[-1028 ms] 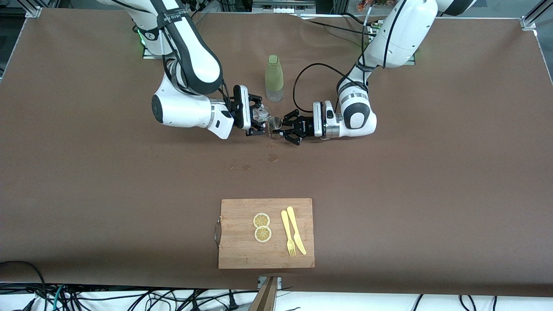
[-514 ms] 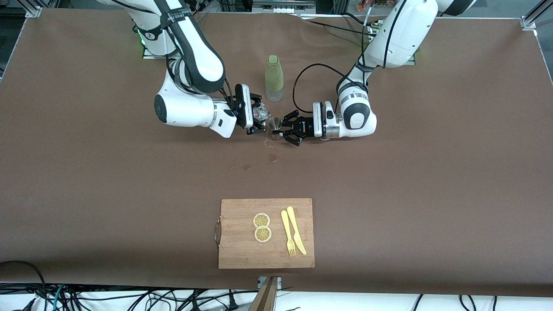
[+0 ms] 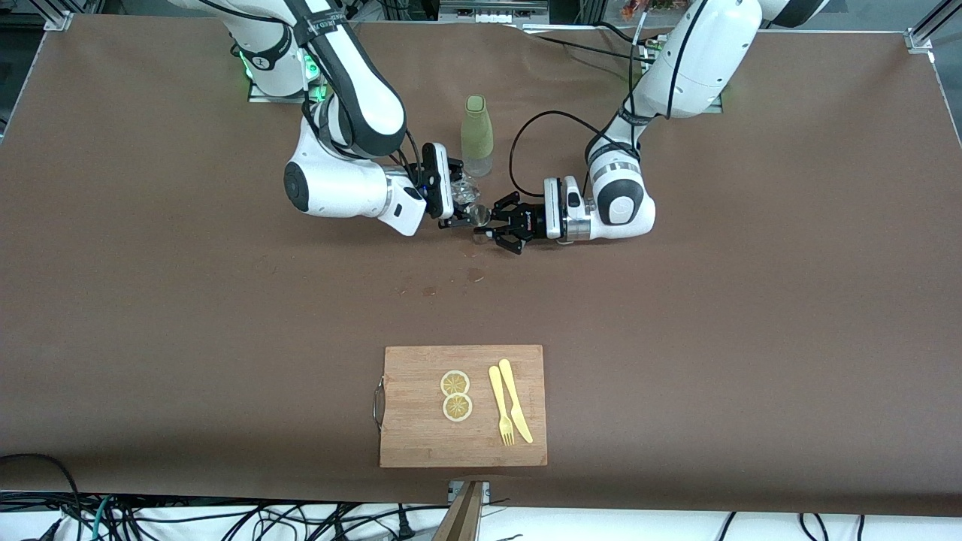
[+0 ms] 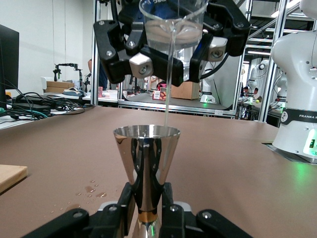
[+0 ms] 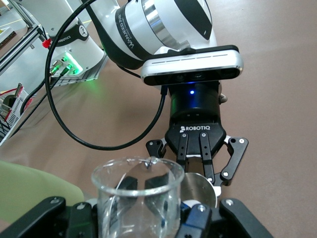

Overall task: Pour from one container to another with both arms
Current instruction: 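Tilt the glass cup with the right gripper, pouring into the jigger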

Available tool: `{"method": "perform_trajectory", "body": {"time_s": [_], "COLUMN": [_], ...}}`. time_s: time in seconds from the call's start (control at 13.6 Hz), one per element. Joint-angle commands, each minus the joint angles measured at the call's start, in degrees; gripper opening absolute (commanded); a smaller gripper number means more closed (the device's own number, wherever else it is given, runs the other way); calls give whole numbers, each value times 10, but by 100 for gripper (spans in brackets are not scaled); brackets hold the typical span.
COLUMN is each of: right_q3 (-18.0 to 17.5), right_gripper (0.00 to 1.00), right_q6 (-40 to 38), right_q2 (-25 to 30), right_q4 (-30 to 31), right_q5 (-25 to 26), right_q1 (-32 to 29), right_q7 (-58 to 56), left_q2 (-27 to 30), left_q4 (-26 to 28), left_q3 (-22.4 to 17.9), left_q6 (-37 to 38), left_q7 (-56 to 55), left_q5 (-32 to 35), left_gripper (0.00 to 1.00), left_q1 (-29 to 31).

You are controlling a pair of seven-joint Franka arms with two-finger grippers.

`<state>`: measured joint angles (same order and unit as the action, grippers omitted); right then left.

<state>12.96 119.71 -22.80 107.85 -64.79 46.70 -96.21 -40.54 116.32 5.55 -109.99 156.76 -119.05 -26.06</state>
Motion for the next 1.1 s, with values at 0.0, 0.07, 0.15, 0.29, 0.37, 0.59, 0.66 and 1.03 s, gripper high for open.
{"method": "perform_trajectory", "body": {"time_s": [0.0,0.07,0.15,0.29,0.37,0.59,0.66,1.03], "right_q3": [-3,-3,-4,-7,-7,-7,-7,-6], "right_gripper": [0,0,0,0,0,0,0,0], "right_q6": [-7,-7,-7,-16,-18,-32,-39,-64], "right_q2": [-1,-1,-1,-1,-2,-1,-1,-3], "right_q4": [-13,-13,-16,-16,-17,-17,-17,-9], "right_q5": [12,13,12,12,12,12,12,10], "right_q1": [-6,-8,-9,-12,-16,-22,-24,-31], "right_q7": [25,34,39,45,47,59,63,73], "left_q2": [-5,-5,-5,-5,-5,-3,-4,-4], "left_q4": [-6,-6,-7,-7,-7,-7,-7,-7], "left_q3": [0,0,0,0,0,0,0,0], "left_q6": [-2,-1,-2,-2,-2,-1,-2,-2], "left_q7": [63,63,63,63,63,63,63,63], "left_q5": [-27,-32,-34,-34,-35,-35,-35,-35], "left_gripper": [0,0,0,0,0,0,0,0], "left_q1": [-6,-6,-6,-6,-6,-6,-6,-7]}}
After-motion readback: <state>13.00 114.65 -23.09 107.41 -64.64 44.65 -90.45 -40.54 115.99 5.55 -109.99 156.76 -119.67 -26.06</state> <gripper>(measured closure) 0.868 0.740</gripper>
